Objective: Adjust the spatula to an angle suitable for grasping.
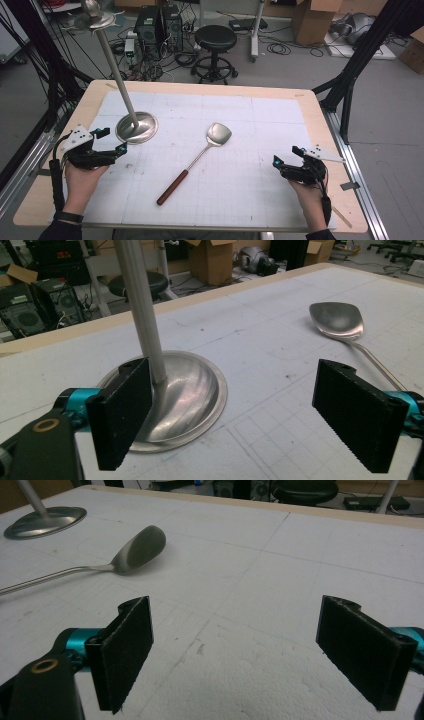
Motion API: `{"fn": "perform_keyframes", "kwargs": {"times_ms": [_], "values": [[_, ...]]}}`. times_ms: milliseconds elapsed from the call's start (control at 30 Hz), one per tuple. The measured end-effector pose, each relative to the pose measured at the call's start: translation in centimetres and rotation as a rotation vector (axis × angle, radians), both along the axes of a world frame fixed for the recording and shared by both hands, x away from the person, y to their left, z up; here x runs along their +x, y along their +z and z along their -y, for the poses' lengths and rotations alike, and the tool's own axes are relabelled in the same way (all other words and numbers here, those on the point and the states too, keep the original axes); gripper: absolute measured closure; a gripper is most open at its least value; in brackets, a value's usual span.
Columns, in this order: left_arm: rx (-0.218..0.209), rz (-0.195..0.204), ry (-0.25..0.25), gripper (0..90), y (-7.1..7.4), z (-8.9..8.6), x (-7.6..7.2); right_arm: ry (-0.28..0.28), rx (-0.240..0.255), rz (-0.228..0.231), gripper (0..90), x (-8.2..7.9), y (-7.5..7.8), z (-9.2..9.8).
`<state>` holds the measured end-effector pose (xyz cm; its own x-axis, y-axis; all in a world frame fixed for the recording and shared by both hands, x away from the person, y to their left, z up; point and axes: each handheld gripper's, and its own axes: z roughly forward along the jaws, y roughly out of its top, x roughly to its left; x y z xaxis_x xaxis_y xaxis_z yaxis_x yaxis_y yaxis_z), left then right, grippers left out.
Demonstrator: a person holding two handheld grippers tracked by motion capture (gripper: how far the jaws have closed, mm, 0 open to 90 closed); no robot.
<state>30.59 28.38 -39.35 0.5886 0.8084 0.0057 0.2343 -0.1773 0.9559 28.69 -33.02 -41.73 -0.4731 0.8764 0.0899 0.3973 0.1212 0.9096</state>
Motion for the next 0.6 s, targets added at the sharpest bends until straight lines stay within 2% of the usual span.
{"fn": "perform_keyframes", "kwargs": {"times_ms": [167, 467, 600], "values": [[-0.007, 0.008, -0.037, 16.9, 0.5, 1.1, -0.1, 0.001, -0.002, -0.003, 14.4, 0.1, -0.1, -0.1], [-0.004, -0.030, -0.101, 17.0, 1.0, 4.0, -0.1, -0.003, -0.005, -0.003, 14.4, 0.1, -0.1, -0.1], [0.006, -0.033, -0.119, 17.0, 1.2, 5.0, 0.0, -0.004, 0.000, -0.005, 14.5, 0.1, 0.0, -0.1]]}}
